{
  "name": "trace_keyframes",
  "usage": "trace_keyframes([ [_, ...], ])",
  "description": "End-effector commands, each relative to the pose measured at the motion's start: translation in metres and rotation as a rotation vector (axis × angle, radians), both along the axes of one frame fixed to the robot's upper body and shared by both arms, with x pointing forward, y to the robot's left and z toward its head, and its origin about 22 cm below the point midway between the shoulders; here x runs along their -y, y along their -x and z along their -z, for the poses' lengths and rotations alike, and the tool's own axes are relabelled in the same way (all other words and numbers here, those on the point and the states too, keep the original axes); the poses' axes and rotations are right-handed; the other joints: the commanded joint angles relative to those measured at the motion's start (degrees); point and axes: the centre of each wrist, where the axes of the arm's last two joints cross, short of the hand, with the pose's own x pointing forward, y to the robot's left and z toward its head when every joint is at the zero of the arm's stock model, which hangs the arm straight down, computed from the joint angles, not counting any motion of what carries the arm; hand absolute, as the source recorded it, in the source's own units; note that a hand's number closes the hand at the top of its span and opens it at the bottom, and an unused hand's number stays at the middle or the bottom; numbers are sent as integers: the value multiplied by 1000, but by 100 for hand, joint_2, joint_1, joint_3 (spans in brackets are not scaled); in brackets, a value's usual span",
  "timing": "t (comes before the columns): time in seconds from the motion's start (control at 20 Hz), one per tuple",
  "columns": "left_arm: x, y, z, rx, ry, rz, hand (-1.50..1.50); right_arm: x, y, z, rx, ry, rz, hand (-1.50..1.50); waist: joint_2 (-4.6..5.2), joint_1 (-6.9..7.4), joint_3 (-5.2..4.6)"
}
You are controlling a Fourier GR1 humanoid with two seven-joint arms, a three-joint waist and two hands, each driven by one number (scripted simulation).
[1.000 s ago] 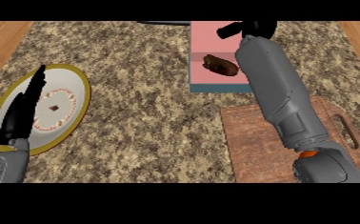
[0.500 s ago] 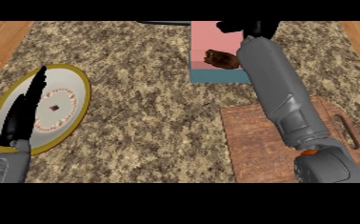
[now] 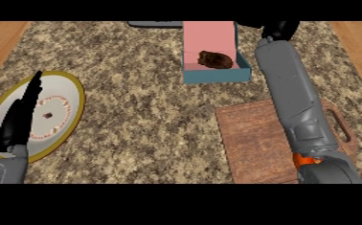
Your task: Pick the sweet potato from the cutting board and place it in the cardboard box
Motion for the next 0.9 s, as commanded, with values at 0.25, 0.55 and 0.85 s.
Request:
trace_keyframes([
  [0.25, -22, 20, 10, -17, 0, -68, 0, 47, 47, 5, 49, -68, 51, -150, -117, -282, -12],
  [0.55, 5, 21, 7, -7, -2, -53, 0, 112, 118, 20, -4, -28, 48, -150, -144, -375, -6],
  [0.85, -11, 21, 0, -13, 0, -38, 0, 133, 202, 10, -102, -6, 3, -150, -82, -264, -9],
])
